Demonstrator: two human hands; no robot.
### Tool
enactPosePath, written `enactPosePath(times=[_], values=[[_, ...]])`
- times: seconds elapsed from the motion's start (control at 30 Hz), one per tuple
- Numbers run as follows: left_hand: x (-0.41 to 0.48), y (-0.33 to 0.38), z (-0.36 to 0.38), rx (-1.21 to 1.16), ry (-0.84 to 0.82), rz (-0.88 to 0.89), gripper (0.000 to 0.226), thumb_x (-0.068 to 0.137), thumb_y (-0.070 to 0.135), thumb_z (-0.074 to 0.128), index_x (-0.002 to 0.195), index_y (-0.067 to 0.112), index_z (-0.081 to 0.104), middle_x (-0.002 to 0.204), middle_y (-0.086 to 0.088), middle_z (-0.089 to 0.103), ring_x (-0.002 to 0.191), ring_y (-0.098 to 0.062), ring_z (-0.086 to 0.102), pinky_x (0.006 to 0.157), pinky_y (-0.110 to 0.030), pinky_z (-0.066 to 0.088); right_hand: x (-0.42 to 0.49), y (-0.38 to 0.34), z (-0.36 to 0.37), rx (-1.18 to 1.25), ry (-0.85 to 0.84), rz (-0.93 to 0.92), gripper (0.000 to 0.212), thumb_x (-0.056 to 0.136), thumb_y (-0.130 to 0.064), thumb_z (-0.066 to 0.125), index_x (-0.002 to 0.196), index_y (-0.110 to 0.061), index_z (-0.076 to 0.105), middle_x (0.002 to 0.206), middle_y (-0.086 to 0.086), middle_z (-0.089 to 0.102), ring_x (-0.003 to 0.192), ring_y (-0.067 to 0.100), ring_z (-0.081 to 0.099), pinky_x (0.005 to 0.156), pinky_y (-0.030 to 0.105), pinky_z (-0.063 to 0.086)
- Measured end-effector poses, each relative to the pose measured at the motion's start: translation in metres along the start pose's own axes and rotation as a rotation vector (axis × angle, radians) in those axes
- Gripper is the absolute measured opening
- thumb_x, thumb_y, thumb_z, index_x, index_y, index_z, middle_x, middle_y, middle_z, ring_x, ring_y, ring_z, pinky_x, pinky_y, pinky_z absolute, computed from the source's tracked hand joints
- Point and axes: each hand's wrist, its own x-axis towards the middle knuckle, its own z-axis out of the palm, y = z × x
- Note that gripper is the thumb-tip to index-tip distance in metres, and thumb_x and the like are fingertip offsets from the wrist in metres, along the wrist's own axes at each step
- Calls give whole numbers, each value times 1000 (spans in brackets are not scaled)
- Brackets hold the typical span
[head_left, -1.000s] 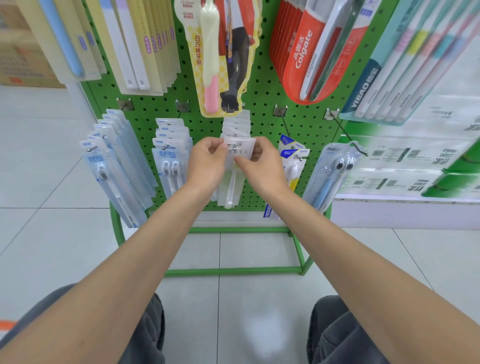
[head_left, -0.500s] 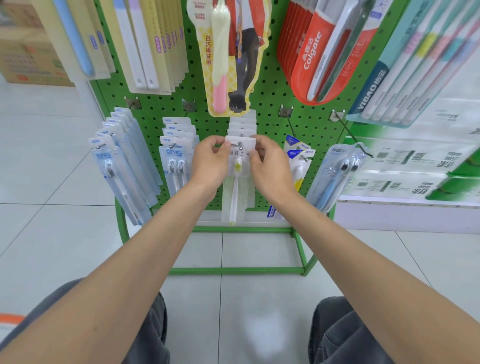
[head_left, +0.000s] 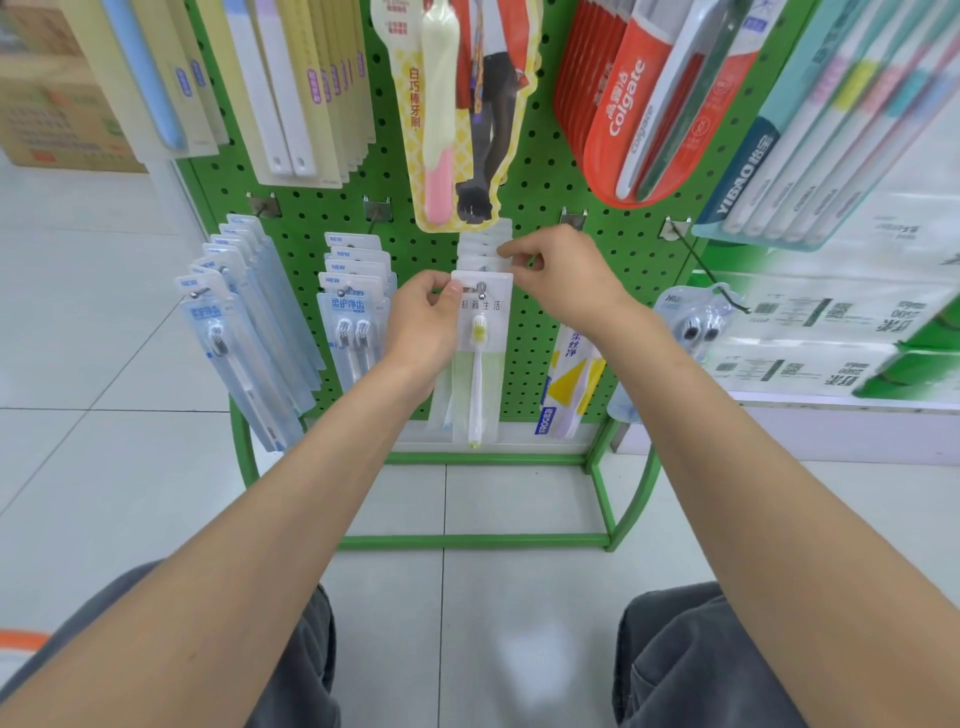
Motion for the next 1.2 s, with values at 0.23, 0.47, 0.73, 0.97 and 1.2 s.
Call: enactPosePath(times=[0.23, 0.47, 0.73, 0.97, 1.2], values=[[2, -1, -1, 19, -9, 19, 14, 104, 28, 44, 95, 28, 55, 111, -10, 65, 107, -26, 61, 96, -47, 52, 2, -1, -1, 73, 15, 12, 8, 92, -11, 62, 96, -10, 69, 89, 1, 64, 72, 7, 54, 70, 26, 48], [3, -2, -3, 44, -1, 45, 18, 104, 28, 44, 90, 29, 56, 107, -6, 66, 103, -22, 62, 96, -47, 52, -11, 1, -12, 87, 35, 73, 9, 89, -8, 58, 94, -11, 66, 85, 2, 63, 78, 15, 56, 70, 28, 47], [1, -1, -3, 70, 9, 70, 13, 104, 27, 44, 100, 24, 57, 105, 1, 62, 106, -21, 60, 97, -44, 52, -40, 1, -10, 231, 215, 85, 19, 88, -8, 52, 104, -13, 62, 65, -6, 49, 58, 9, 44, 58, 28, 38], [-16, -8, -3, 126, 93, 64, 24, 98, 19, 55, 122, 15, 51, 111, 3, 57, 101, -16, 56, 83, -25, 48, -76, 0, -15, 242, 313, 51, 27, 90, -6, 50, 110, -9, 67, 60, -18, 42, 58, 1, 42, 64, 25, 37], [-57, -20, 3, 134, -228, -21, 26, 94, 21, 63, 119, 20, 58, 112, 5, 59, 105, -13, 56, 75, -19, 42, -107, 0, -18, 271, 225, 44, 26, 93, -7, 54, 113, -11, 69, 84, -5, 62, 72, 11, 54, 72, 25, 47]])
